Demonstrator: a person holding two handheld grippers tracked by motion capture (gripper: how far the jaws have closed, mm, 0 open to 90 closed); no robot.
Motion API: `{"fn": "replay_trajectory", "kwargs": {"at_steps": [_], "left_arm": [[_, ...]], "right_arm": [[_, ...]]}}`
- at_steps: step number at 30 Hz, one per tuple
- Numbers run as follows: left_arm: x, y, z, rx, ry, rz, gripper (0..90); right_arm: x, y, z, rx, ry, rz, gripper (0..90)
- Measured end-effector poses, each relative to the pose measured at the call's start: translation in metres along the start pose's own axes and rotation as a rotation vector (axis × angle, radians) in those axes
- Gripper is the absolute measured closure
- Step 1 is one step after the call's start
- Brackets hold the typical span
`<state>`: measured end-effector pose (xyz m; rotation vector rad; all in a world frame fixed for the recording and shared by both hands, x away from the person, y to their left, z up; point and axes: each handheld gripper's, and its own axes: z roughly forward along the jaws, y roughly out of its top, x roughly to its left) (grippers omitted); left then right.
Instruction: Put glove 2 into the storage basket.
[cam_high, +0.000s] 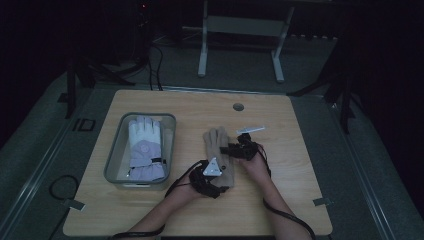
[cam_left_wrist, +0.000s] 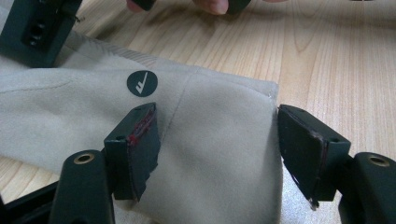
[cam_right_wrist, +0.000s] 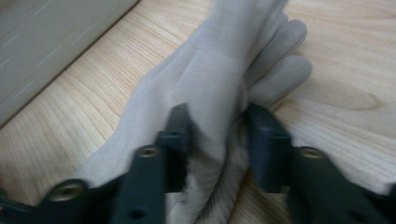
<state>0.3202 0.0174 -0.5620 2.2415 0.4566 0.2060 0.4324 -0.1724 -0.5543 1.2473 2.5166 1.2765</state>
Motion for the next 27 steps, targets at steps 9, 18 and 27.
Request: {"fn": "replay_trajectory", "kwargs": {"at_steps": [9,18,27], "left_arm": [[-0.003,0.0,0.001,0.018,0.022,0.029,30.7],[-0.004,0.001,0.003,0.025,0.036,0.028,32.5],[0.0,0.0,0.001,0.021,0.015,0.014,34.3]], "right_arm": [[0.002,0.008,-0.013,-0.008,-0.029,-0.04,80.9],[0.004,0.009,-0.007,0.014,-0.055,-0.048,80.0],[-0.005,0.008,0.002,0.037,-0.024,0.06,43.3]]}}
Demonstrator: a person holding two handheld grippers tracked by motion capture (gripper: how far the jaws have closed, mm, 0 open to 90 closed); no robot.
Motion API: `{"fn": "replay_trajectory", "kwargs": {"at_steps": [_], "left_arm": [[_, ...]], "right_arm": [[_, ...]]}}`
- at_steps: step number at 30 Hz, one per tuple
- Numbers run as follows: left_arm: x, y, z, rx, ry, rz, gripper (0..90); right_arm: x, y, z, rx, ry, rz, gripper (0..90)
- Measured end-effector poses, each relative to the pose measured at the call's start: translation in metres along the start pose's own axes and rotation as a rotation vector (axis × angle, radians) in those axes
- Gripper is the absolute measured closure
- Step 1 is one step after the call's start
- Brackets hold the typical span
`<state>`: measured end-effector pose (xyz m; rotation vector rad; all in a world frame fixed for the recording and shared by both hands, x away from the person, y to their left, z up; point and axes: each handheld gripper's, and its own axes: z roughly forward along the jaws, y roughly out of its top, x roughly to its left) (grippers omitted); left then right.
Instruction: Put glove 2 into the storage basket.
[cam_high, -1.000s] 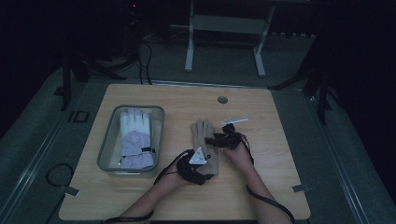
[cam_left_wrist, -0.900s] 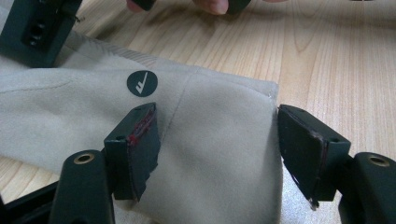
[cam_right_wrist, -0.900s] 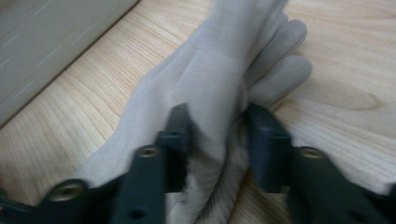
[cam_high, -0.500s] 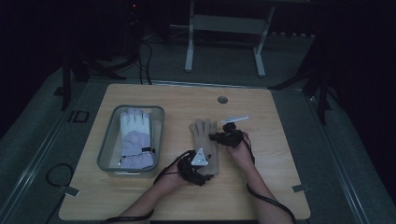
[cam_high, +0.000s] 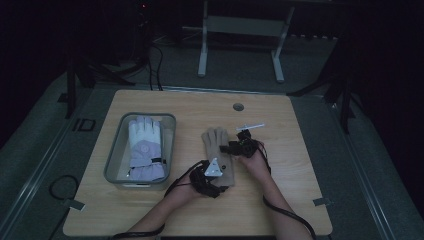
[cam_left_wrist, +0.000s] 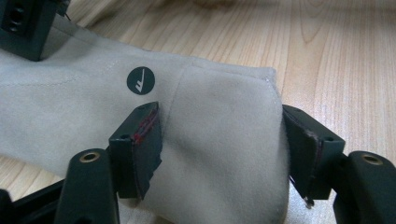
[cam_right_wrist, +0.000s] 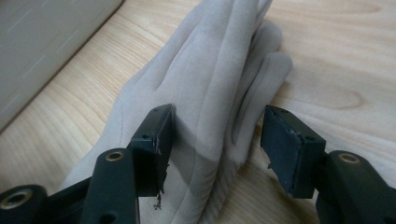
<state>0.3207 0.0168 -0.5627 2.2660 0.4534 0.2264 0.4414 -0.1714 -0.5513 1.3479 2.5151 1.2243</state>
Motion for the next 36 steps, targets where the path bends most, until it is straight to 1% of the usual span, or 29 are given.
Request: {"fn": "replay_trajectory", "kwargs": {"at_steps": [1,2,3,4,5,6,7,8,9,10,13,14,15,16,18,19,20,21,22,23,25,26,27,28,29,32,33,35,36], "left_arm": [[0.001,0.0,0.0,-0.005,-0.003,-0.006,35.0],[0.001,0.0,0.0,-0.005,-0.007,-0.009,35.7],[0.002,0.0,0.0,-0.006,-0.009,-0.009,35.7],[0.002,0.0,0.0,-0.003,-0.007,-0.005,36.0],[0.001,0.0,0.0,-0.002,-0.003,-0.002,36.1],[0.001,0.0,0.0,-0.002,-0.003,-0.002,36.2],[0.001,0.001,0.0,0.006,0.001,0.006,36.4],[0.001,0.001,0.0,0.009,0.002,0.009,36.6],[0.0,0.001,0.0,0.012,0.007,0.017,36.6],[0.0,0.001,0.0,0.014,0.012,0.019,36.7],[-0.002,0.002,0.0,0.024,0.022,0.024,37.2],[-0.002,0.003,0.0,0.028,0.026,0.024,37.8],[-0.002,0.003,0.0,0.028,0.026,0.024,38.4],[-0.003,0.004,0.001,0.034,0.039,0.025,38.7],[-0.004,0.004,0.001,0.034,0.042,0.024,40.1],[-0.004,0.005,0.0,0.039,0.053,0.026,41.6],[-0.004,0.005,0.0,0.039,0.053,0.026,42.2],[-0.005,0.005,0.0,0.042,0.073,0.036,44.3],[-0.005,0.005,0.0,0.042,0.073,0.036,49.4],[-0.007,0.006,0.0,0.052,0.107,0.062,51.6],[-0.008,0.006,0.0,0.053,0.135,0.072,58.1],[-0.008,0.006,0.0,0.053,0.135,0.072,61.1],[-0.009,0.008,0.0,0.07,0.16,0.086,66.1],[-0.009,0.009,0.0,0.078,0.173,0.09,69.7],[-0.009,0.01,0.0,0.082,0.175,0.092,73.8],[-0.01,0.011,-0.001,0.092,0.186,0.107,78.1],[-0.011,0.012,-0.001,0.09,0.188,0.104,79.0],[-0.008,0.014,-0.003,0.093,0.172,0.074,79.8],[-0.008,0.014,-0.003,0.093,0.172,0.074,80.0]], "right_arm": [[-0.001,0.0,0.001,0.006,0.012,0.013,43.6],[-0.003,-0.001,0.001,0.014,0.038,0.026,44.0],[-0.004,-0.001,0.002,0.016,0.054,0.028,44.9],[-0.004,-0.001,0.002,0.02,0.056,0.027,48.8],[-0.004,-0.001,0.002,0.031,0.073,0.022,52.3],[-0.004,-0.001,0.002,0.031,0.073,0.022,52.3],[-0.001,-0.001,0.003,0.047,0.081,-0.008,62.5],[0.002,-0.001,0.003,0.049,0.077,-0.028,65.5],[0.004,-0.001,0.003,0.047,0.065,-0.046,67.9],[0.009,-0.002,0.002,0.046,0.042,-0.078,71.0],[0.02,-0.002,0.001,0.039,-0.03,-0.158,74.6],[0.025,-0.002,0.001,0.033,-0.061,-0.195,75.3],[0.025,-0.002,0.001,0.033,-0.061,-0.195,75.3],[0.031,-0.002,0.001,0.03,-0.103,-0.241,75.7],[0.035,-0.001,0.001,0.033,-0.128,-0.259,75.7],[0.037,-0.001,0.001,0.031,-0.139,-0.27,75.7],[0.038,0.0,0.001,0.034,-0.143,-0.273,75.8],[0.039,0.0,0.001,0.034,-0.147,-0.273,75.7],[0.039,0.0,0.001,0.035,-0.149,-0.274,75.7],[0.04,0.001,0.001,0.037,-0.151,-0.271,75.8],[0.039,0.0,0.001,0.035,-0.149,-0.263,75.9],[0.039,0.0,0.001,0.035,-0.148,-0.262,75.9],[0.039,0.0,0.001,0.033,-0.148,-0.259,76.0],[0.039,0.0,0.001,0.032,-0.148,-0.256,76.0],[0.039,0.0,0.001,0.03,-0.15,-0.253,76.1],[0.039,0.0,0.001,0.026,-0.141,-0.235,76.3],[0.039,0.001,0.001,0.019,-0.135,-0.228,76.4],[0.039,0.002,-0.001,0.011,-0.125,-0.217,76.7],[0.039,0.002,-0.001,0.011,-0.125,-0.217,76.7]]}}
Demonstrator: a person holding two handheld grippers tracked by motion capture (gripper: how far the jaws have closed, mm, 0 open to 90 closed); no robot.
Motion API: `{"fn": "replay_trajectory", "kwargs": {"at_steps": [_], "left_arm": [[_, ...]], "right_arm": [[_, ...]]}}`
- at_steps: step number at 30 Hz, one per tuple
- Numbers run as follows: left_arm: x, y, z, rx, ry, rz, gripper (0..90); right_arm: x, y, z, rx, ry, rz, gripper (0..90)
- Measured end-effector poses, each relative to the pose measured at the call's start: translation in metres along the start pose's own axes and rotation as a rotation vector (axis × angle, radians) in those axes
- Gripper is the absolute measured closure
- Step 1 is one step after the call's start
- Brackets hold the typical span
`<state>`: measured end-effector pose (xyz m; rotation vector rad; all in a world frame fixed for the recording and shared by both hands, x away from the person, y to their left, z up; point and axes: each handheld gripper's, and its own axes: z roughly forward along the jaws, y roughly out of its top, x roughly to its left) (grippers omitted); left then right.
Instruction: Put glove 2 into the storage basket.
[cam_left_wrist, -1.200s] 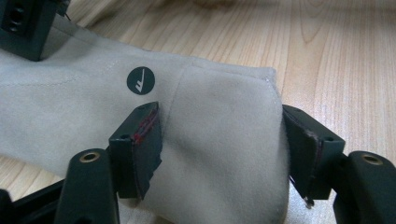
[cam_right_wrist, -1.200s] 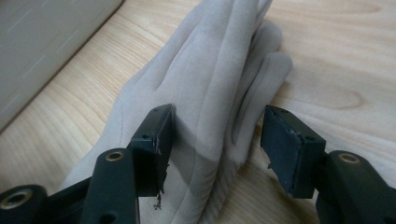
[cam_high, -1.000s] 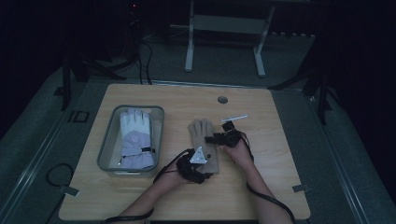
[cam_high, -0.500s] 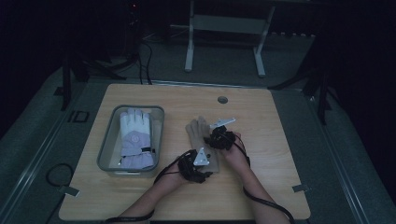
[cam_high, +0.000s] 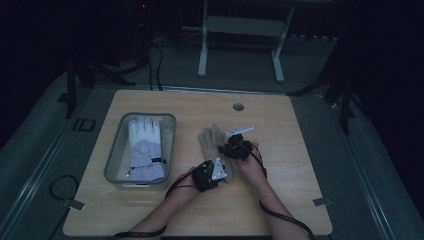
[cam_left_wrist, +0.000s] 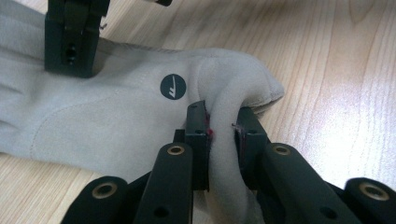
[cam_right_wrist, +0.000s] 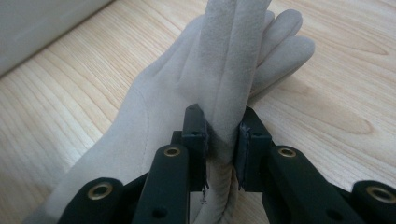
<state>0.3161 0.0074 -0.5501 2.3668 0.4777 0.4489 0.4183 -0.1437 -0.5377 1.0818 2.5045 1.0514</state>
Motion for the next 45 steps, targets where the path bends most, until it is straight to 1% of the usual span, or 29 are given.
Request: {"fn": "replay_trajectory", "kwargs": {"at_steps": [1,2,4,6,7,8,9,10,12,13,16,18,19,20,22,23,24,25,26,27,28,29,32,34,35,36,40,42,45], "left_arm": [[0.004,0.002,-0.004,-0.002,-0.015,-0.022,80.2],[0.005,0.002,-0.006,0.002,-0.022,-0.023,80.3],[0.006,0.004,-0.011,-0.006,-0.022,-0.026,80.3],[0.007,0.005,-0.013,-0.001,-0.021,-0.019,80.4],[0.008,0.007,-0.018,-0.005,-0.019,-0.022,80.4],[0.008,0.007,-0.018,-0.005,-0.019,-0.022,80.4],[0.007,0.01,-0.024,-0.006,-0.009,-0.007,80.4],[0.007,0.01,-0.024,-0.006,-0.009,-0.007,80.4],[0.006,0.014,-0.032,-0.002,0.001,0.016,80.4],[0.006,0.015,-0.034,-0.003,-0.001,0.019,80.4],[0.008,0.019,-0.045,-0.004,-0.008,0.032,80.4],[0.009,0.02,-0.049,-0.007,-0.005,0.035,80.4],[0.01,0.022,-0.055,-0.006,-0.004,0.041,80.4],[0.011,0.023,-0.06,-0.006,0.007,0.049,80.4],[0.012,0.024,-0.062,-0.008,0.007,0.047,80.4],[0.015,0.026,-0.068,-0.007,0.01,0.049,80.4],[0.017,0.028,-0.074,-0.004,0.017,0.055,80.3],[0.019,0.029,-0.078,-0.005,0.017,0.052,80.4],[0.019,0.029,-0.078,-0.005,0.017,0.052,80.3],[0.022,0.03,-0.085,0.0,0.024,0.06,80.3],[0.022,0.03,-0.085,0.0,0.024,0.06,80.3],[0.025,0.031,-0.092,0.007,0.03,0.068,80.3],[0.03,0.031,-0.103,0.015,0.044,0.069,80.3],[0.031,0.03,-0.105,0.018,0.044,0.069,80.3],[0.034,0.029,-0.112,0.026,0.056,0.074,80.3],[0.034,0.029,-0.112,0.026,0.056,0.074,80.2],[0.04,0.023,-0.127,0.044,0.079,0.071,80.3],[0.043,0.019,-0.133,0.052,0.084,0.065,80.2],[0.047,0.013,-0.141,0.062,0.094,0.056,80.2]], "right_arm": [[0.0,0.001,-0.002,-0.008,-0.002,0.003,76.8],[0.001,0.002,-0.003,-0.012,-0.003,0.002,76.8],[0.001,0.004,-0.006,-0.016,-0.004,-0.004,76.9],[0.002,0.006,-0.007,-0.016,-0.004,-0.002,76.9],[0.003,0.008,-0.01,-0.021,0.0,-0.004,76.9],[0.004,0.01,-0.012,-0.024,0.003,-0.006,76.9],[0.005,0.011,-0.014,-0.029,0.003,-0.005,76.9],[0.005,0.011,-0.014,-0.029,0.003,-0.005,76.9],[0.008,0.016,-0.022,-0.05,0.009,-0.01,76.9],[0.01,0.018,-0.025,-0.055,0.007,-0.013,76.9],[0.012,0.024,-0.033,-0.068,0.02,-0.015,76.9],[0.015,0.029,-0.039,-0.074,0.027,-0.025,76.9],[0.016,0.032,-0.041,-0.076,0.032,-0.029,76.9],[0.017,0.034,-0.043,-0.079,0.031,-0.035,76.9],[0.019,0.037,-0.046,-0.086,0.028,-0.038,76.9],[0.022,0.045,-0.05,-0.098,0.033,-0.045,76.8],[0.024,0.047,-0.051,-0.102,0.029,-0.047,76.9],[0.025,0.05,-0.053,-0.108,0.03,-0.053,76.8],[0.027,0.054,-0.054,-0.115,0.032,-0.055,76.8],[0.03,0.058,-0.056,-0.124,0.03,-0.063,76.8],[0.03,0.058,-0.056,-0.124,0.03,-0.063,76.8],[0.033,0.064,-0.058,-0.133,0.038,-0.065,76.8],[0.039,0.073,-0.059,-0.143,0.043,-0.073,76.8],[0.041,0.076,-0.059,-0.15,0.045,-0.076,76.8],[0.046,0.083,-0.059,-0.157,0.052,-0.082,76.8],[0.048,0.085,-0.059,-0.16,0.054,-0.084,76.8],[0.057,0.096,-0.055,-0.164,0.07,-0.094,76.8],[0.063,0.102,-0.052,-0.167,0.072,-0.101,76.8],[0.072,0.111,-0.046,-0.167,0.089,-0.108,76.8]]}}
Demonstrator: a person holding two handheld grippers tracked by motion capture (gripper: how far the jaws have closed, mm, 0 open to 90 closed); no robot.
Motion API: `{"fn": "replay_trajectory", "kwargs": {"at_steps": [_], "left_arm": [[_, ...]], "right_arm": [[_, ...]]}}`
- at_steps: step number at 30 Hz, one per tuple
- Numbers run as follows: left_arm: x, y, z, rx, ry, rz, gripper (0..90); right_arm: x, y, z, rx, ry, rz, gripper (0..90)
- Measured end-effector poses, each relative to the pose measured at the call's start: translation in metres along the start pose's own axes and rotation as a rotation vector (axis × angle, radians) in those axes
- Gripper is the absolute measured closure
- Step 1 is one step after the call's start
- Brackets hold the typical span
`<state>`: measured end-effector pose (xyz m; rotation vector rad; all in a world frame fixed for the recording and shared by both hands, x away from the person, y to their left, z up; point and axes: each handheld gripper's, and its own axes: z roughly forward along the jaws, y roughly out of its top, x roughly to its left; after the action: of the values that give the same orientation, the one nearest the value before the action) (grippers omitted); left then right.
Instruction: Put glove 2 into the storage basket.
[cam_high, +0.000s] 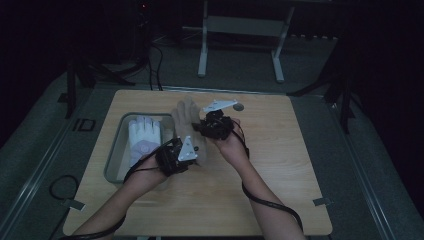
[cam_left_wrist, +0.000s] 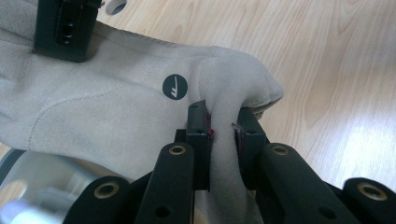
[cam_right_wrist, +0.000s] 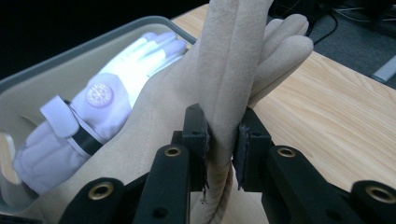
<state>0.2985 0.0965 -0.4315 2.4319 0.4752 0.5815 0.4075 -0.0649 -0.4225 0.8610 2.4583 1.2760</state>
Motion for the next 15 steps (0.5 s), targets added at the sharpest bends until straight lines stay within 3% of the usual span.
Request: {"fn": "replay_trajectory", "kwargs": {"at_steps": [15], "left_arm": [[0.017,-0.04,-0.031,0.049,0.046,-0.045,80.2]], "right_arm": [[0.036,0.031,0.041,0.001,0.062,-0.045,76.7]]}}
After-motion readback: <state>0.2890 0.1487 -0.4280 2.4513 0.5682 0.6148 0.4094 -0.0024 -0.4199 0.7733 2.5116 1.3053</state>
